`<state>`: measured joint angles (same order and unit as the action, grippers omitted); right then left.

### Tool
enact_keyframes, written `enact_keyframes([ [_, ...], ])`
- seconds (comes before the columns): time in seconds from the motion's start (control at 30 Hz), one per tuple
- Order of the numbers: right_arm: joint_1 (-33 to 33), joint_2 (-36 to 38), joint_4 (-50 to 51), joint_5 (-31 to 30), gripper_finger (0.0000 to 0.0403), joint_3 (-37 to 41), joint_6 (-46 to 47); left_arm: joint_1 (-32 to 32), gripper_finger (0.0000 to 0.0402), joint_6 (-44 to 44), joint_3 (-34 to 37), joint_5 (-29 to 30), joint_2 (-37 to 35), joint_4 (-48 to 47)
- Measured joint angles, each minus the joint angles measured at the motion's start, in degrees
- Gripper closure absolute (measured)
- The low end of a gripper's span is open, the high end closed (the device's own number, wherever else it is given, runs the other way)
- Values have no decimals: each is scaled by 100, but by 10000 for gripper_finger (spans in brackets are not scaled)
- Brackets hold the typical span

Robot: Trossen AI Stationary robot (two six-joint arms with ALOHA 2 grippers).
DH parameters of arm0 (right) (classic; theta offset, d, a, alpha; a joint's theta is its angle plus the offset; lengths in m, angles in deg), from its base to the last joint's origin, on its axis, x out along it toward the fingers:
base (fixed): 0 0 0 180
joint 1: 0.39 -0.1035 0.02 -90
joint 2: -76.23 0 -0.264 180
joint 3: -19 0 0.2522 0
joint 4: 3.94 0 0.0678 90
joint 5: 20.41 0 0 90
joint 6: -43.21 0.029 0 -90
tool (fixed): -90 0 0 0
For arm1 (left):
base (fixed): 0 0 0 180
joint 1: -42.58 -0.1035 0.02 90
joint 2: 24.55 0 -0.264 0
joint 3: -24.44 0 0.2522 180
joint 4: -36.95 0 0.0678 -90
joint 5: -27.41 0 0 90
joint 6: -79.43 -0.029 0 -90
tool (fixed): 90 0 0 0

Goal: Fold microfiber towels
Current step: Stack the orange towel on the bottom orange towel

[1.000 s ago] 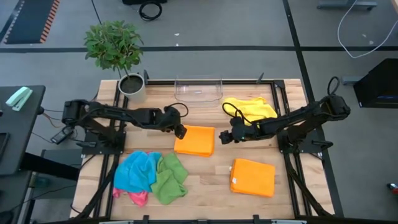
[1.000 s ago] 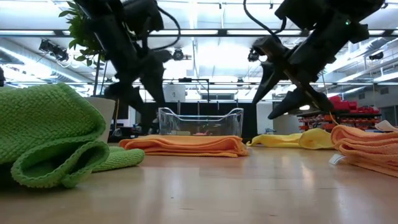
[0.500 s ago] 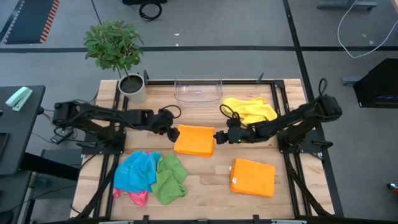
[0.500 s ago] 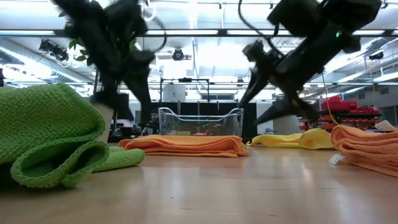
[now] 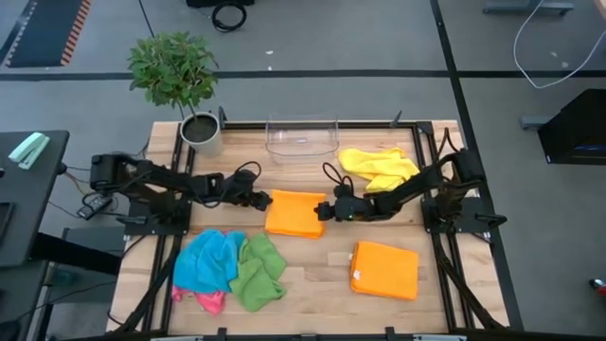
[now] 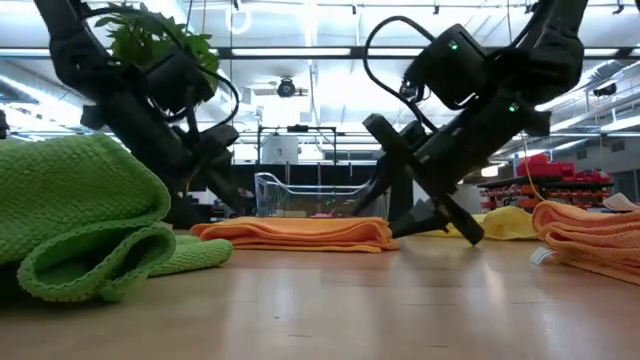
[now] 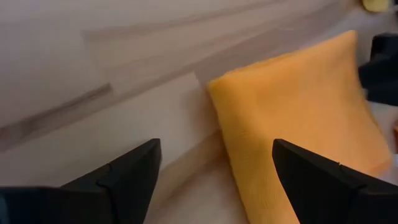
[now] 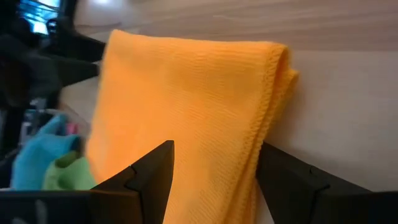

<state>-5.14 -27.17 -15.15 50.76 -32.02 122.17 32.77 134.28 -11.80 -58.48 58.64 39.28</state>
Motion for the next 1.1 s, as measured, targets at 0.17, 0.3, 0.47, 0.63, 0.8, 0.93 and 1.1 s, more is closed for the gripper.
enact_keyframes([
  [0.17,118,-187,92,201,179,-294,-176,-3,87,-2,23,-88,532,811],
  [0.3,189,-250,361,203,180,-550,-246,-5,88,-18,-35,-174,836,1006],
  [0.47,215,-529,486,239,203,-816,-265,129,89,-46,-35,-154,911,1052],
  [0.63,111,-815,723,112,267,-1169,-470,294,122,-20,-33,-117,922,990],
  [0.8,44,-751,1427,-133,359,-1521,-813,416,207,10,-22,-187,933,898],
  [0.93,49,-562,1670,-130,392,-1552,-979,379,305,109,13,-394,887,1014],
  [1.1,-75,158,2291,-59,391,-1563,-979,519,386,391,-159,-647,548,1533],
])
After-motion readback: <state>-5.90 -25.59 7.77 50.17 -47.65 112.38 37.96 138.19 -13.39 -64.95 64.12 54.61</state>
